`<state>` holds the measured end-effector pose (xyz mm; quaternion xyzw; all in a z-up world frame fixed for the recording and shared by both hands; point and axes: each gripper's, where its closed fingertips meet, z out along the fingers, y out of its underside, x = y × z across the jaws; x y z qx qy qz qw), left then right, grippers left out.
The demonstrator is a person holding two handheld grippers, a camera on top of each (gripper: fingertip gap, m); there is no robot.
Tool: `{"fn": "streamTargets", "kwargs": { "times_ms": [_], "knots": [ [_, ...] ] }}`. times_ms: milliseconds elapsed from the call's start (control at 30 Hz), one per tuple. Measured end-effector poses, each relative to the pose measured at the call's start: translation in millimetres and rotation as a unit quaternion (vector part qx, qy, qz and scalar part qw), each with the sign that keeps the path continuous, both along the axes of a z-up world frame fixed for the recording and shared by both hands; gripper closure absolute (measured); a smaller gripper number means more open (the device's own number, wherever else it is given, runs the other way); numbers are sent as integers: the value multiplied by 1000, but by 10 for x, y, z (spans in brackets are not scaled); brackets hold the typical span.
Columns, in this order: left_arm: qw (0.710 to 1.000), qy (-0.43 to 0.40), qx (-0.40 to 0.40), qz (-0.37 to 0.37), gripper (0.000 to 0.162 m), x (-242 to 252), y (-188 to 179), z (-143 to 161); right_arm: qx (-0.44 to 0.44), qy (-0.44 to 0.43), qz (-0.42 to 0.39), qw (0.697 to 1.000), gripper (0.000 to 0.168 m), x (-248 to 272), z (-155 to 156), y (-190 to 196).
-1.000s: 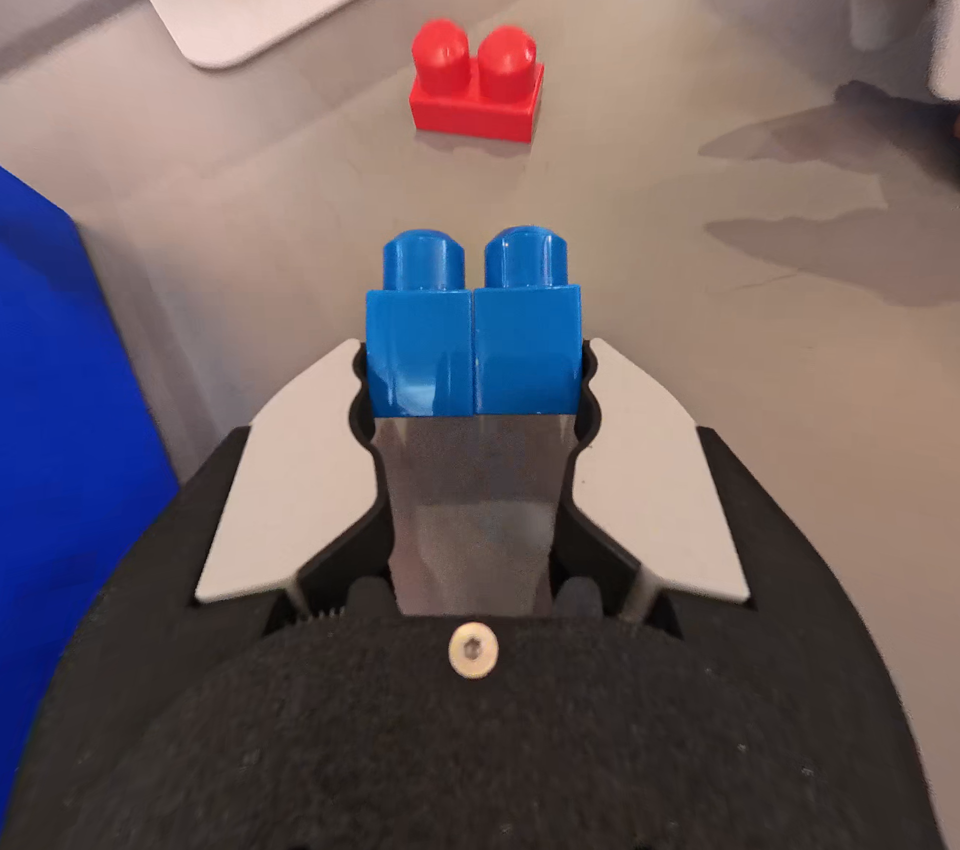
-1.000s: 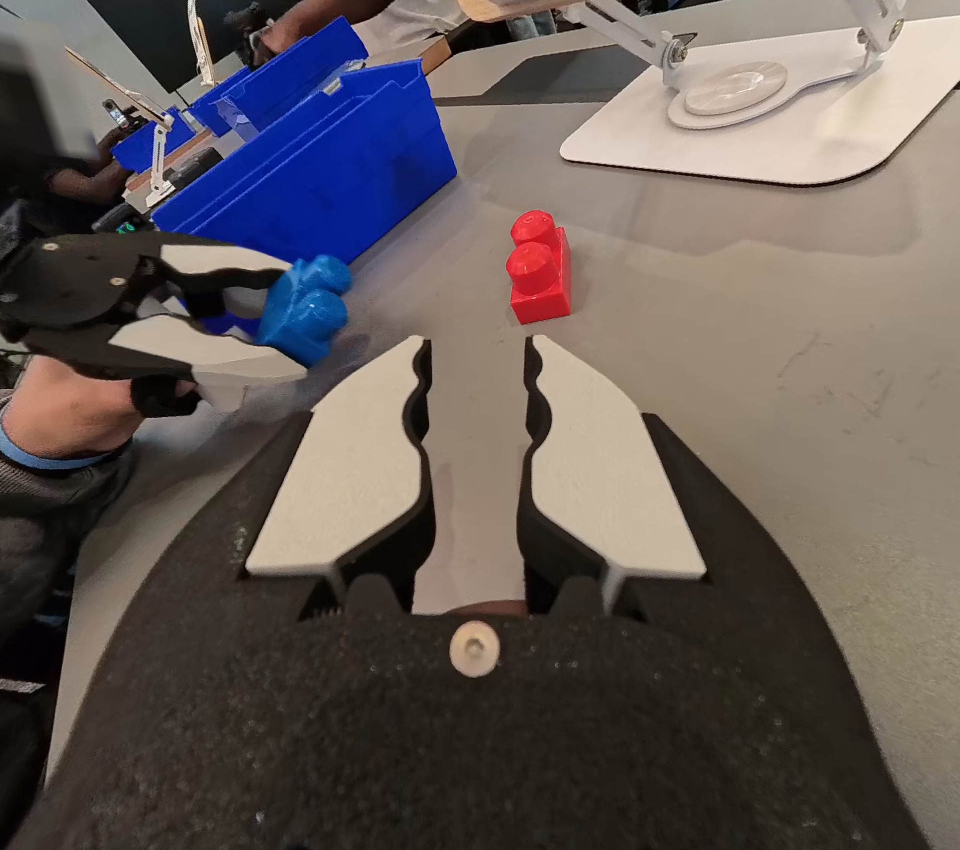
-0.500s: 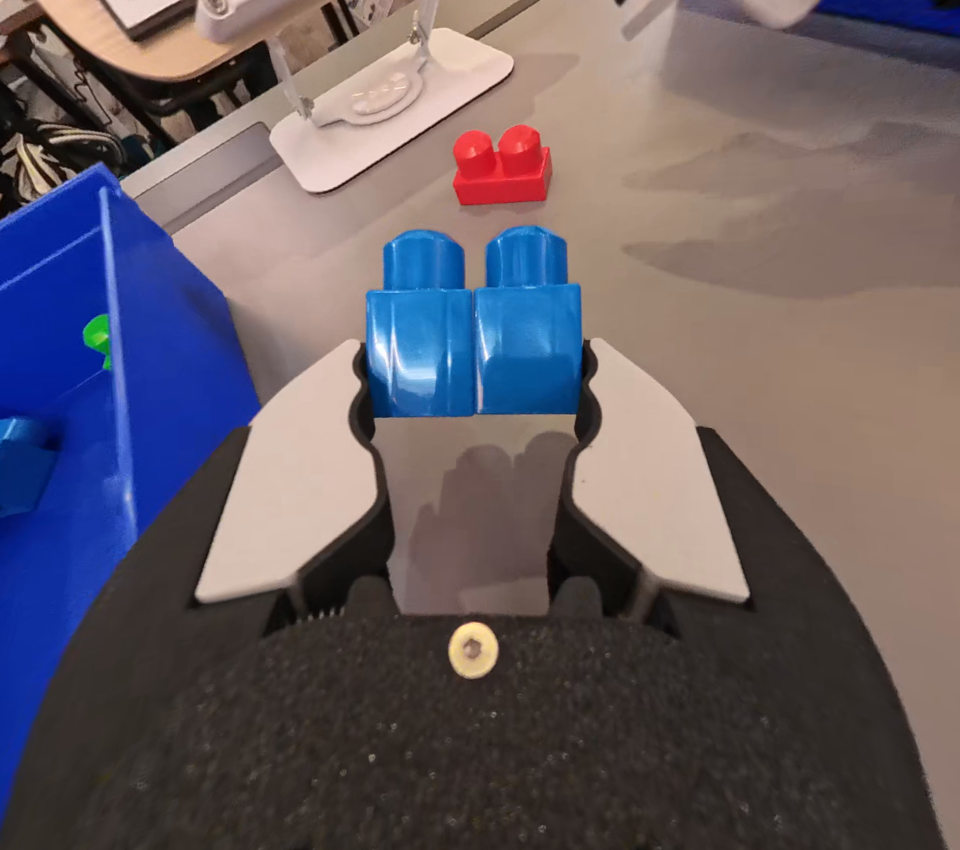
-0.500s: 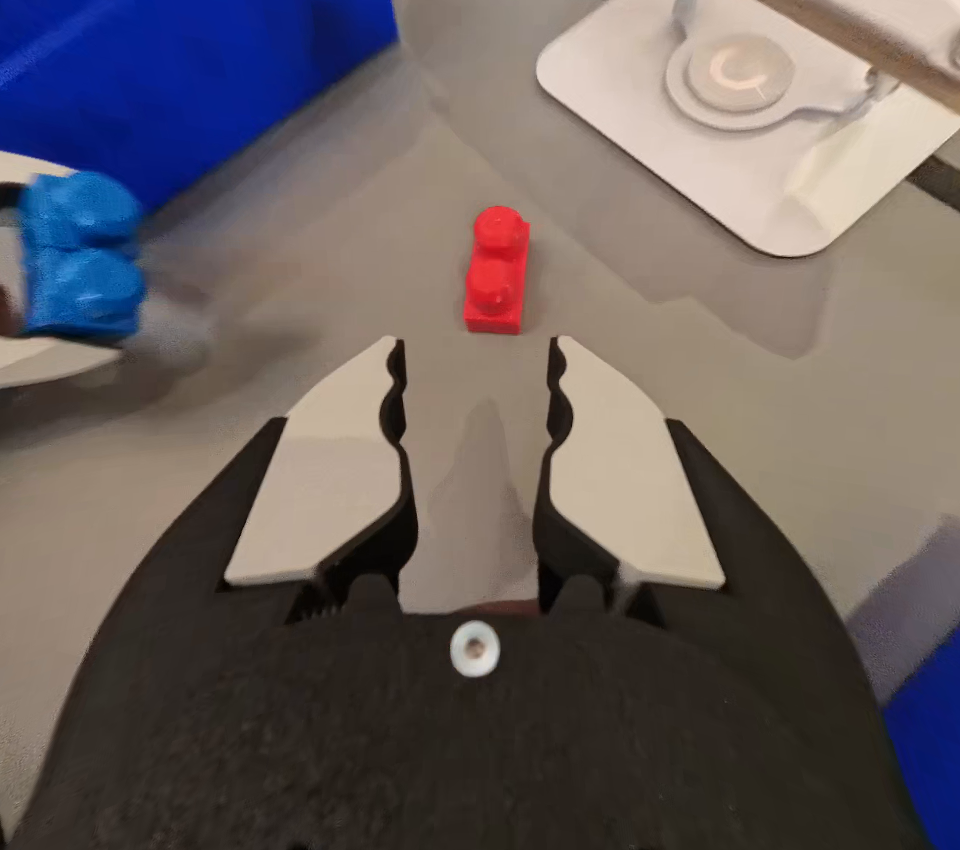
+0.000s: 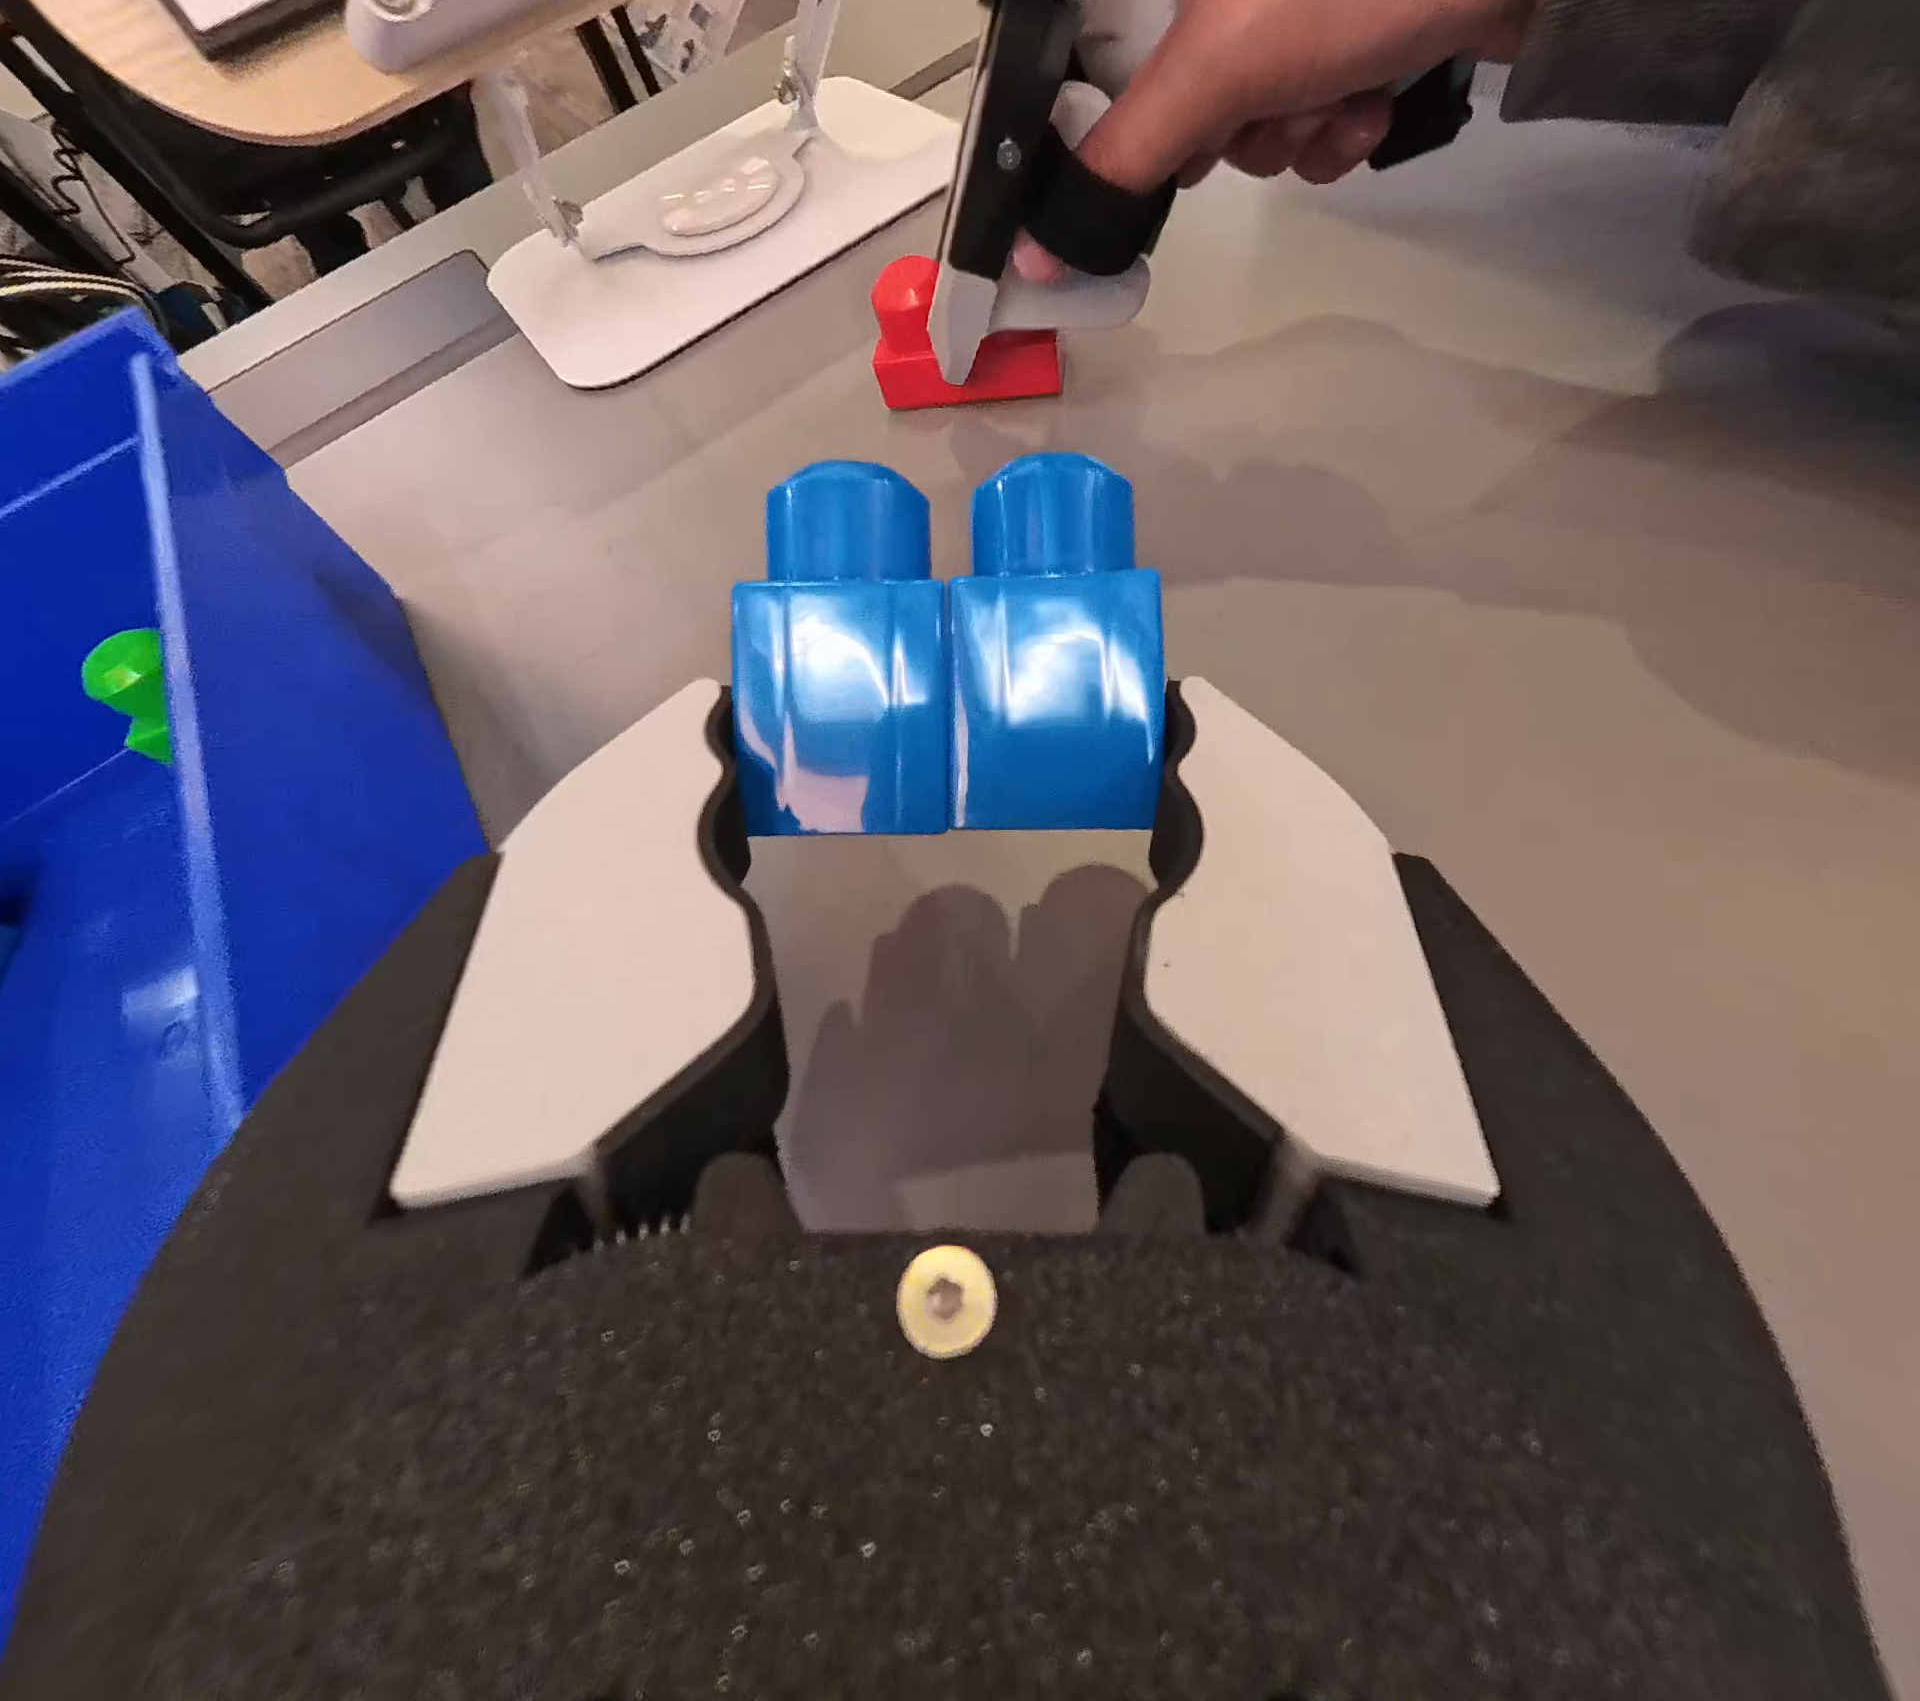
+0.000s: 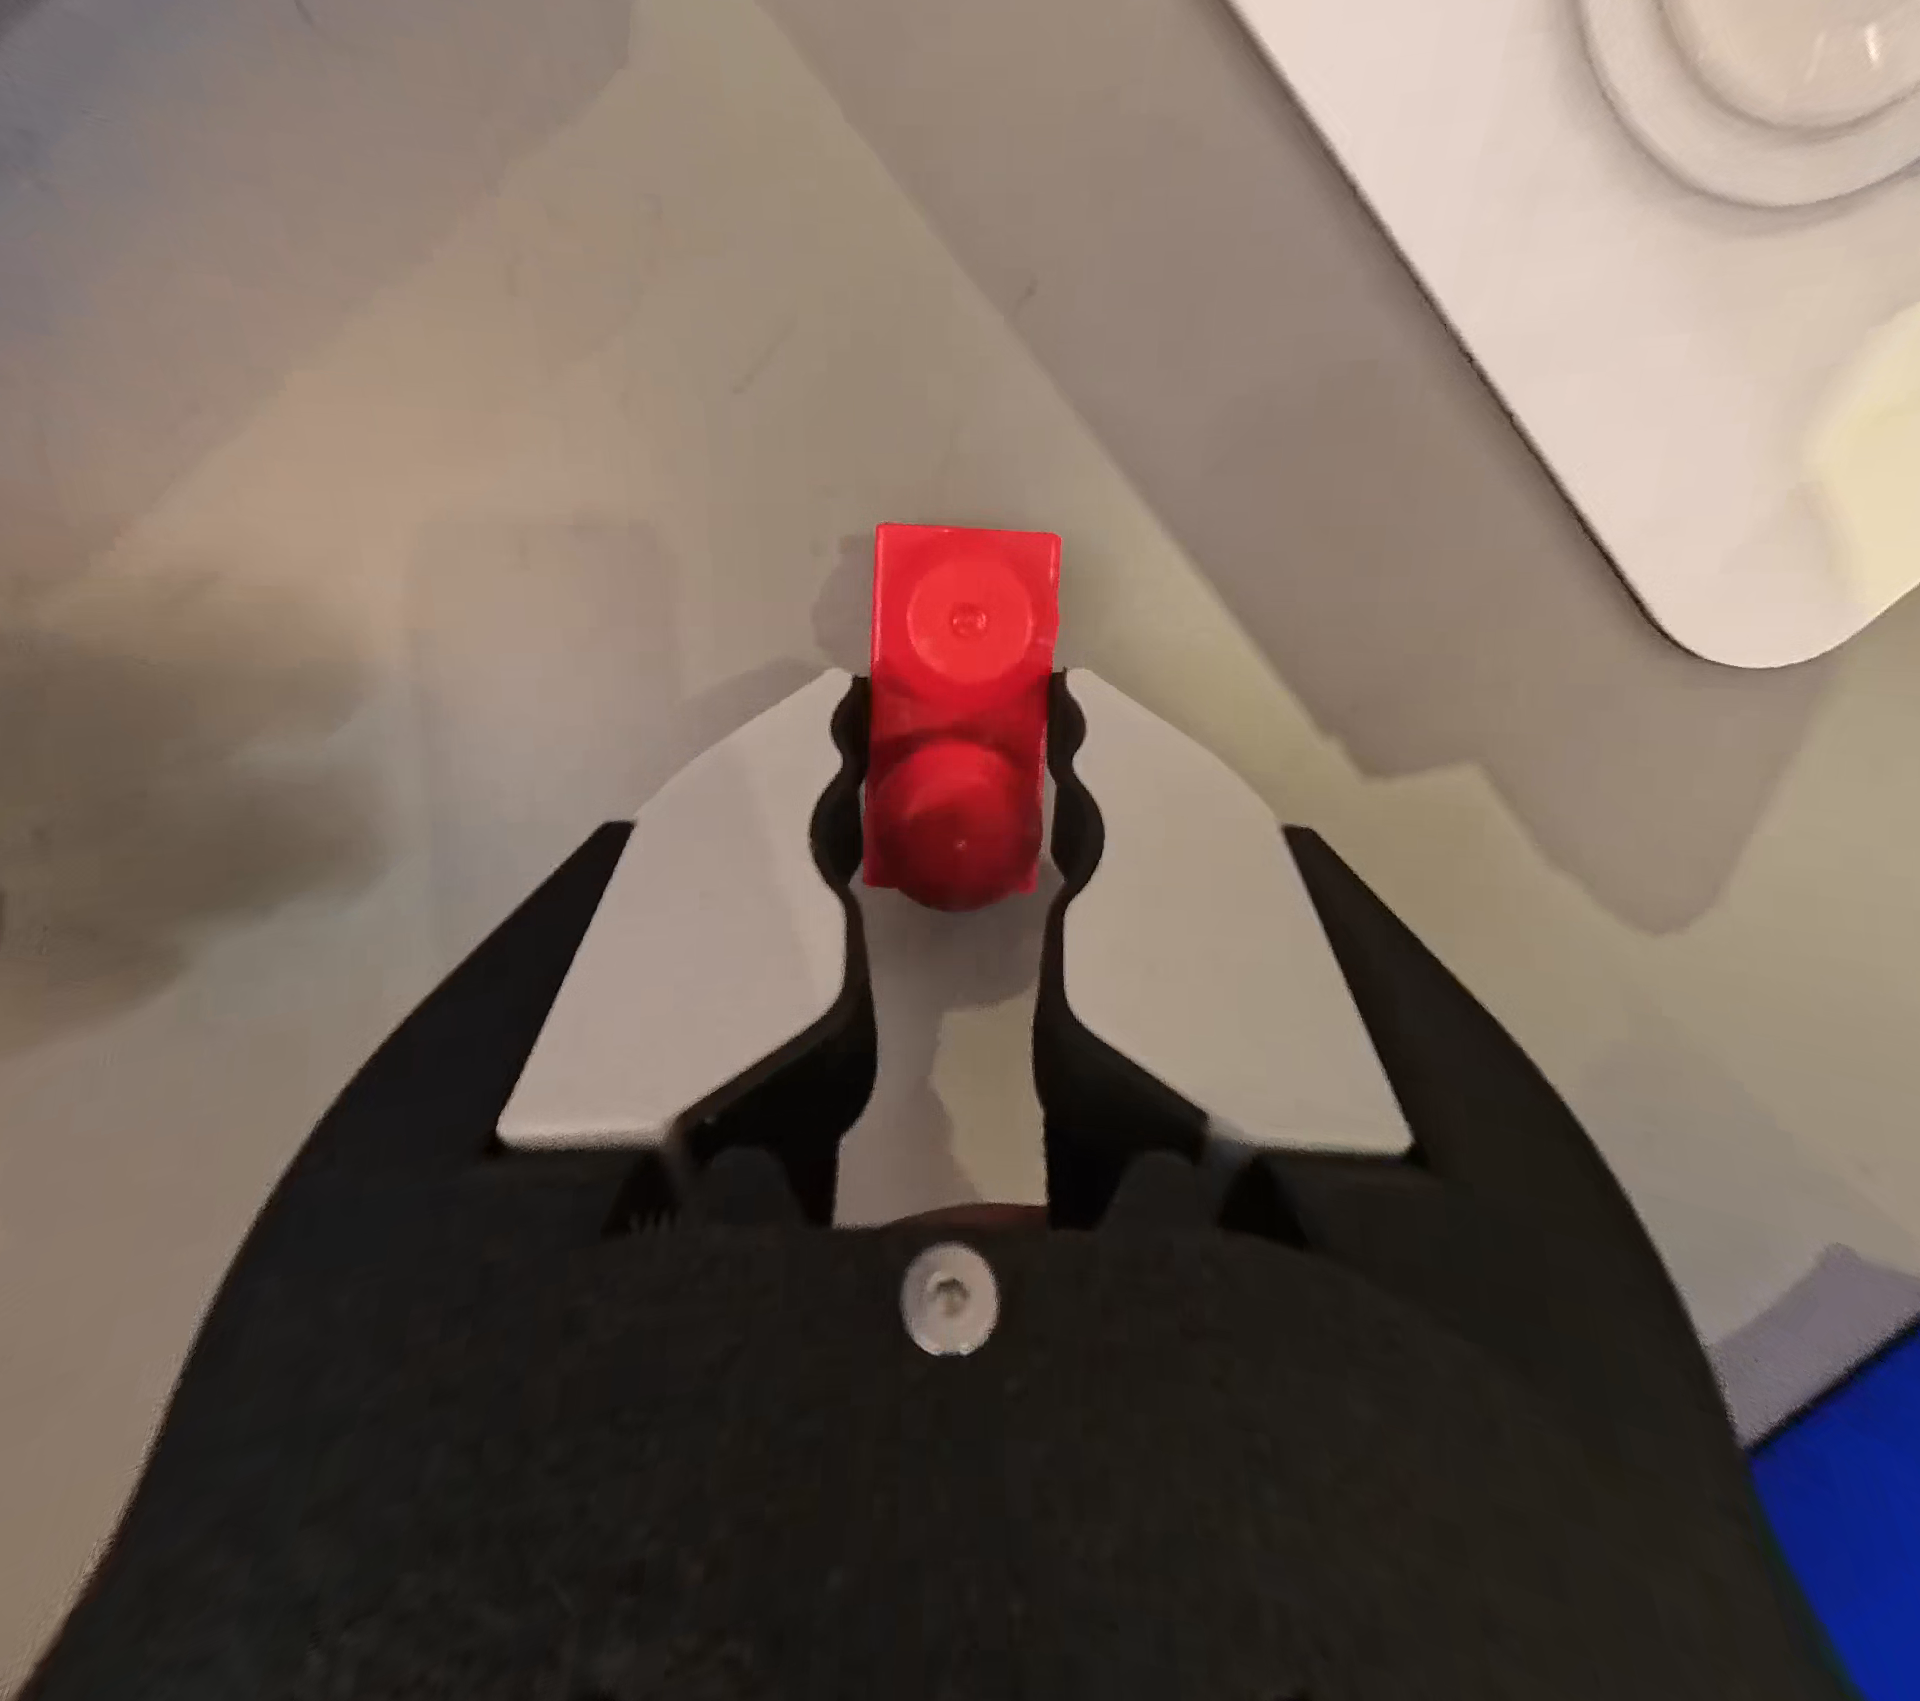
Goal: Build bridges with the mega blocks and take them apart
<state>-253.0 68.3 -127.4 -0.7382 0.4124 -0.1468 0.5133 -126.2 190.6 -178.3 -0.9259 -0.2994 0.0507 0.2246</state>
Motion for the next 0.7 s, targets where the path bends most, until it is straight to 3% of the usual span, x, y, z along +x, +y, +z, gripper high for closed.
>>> {"fn": "streamTargets", "kwargs": {
  "times_ms": [33, 133, 267, 400, 533, 700],
  "knots": [
    [1000, -4, -2, -5, 86, 20, 14, 14, 11, 18, -1, 1000, 136, 9, 79, -2],
    [999, -18, 1, -26, 86, 145, 82, 102, 50, 120, -4, 991, 136, 31, 450, -34],
    [997, -49, 23, -64, 86, 452, 225, 330, 98, 277, 3, 956, 135, 143, 1044, -80],
    [991, -72, 83, -76, 86, 741, 553, 606, 25, 383, 6, 923, 136, 260, 1386, -136],
    [981, -70, 164, -80, 86, 994, 789, 762, -38, 417, 35, 907, 136, 304, 1643, -171],
    [976, -52, 197, -79, 86, 1171, 918, 703, -74, 384, 64, 918, 136, 225, 1723, -226]
  ]
}}
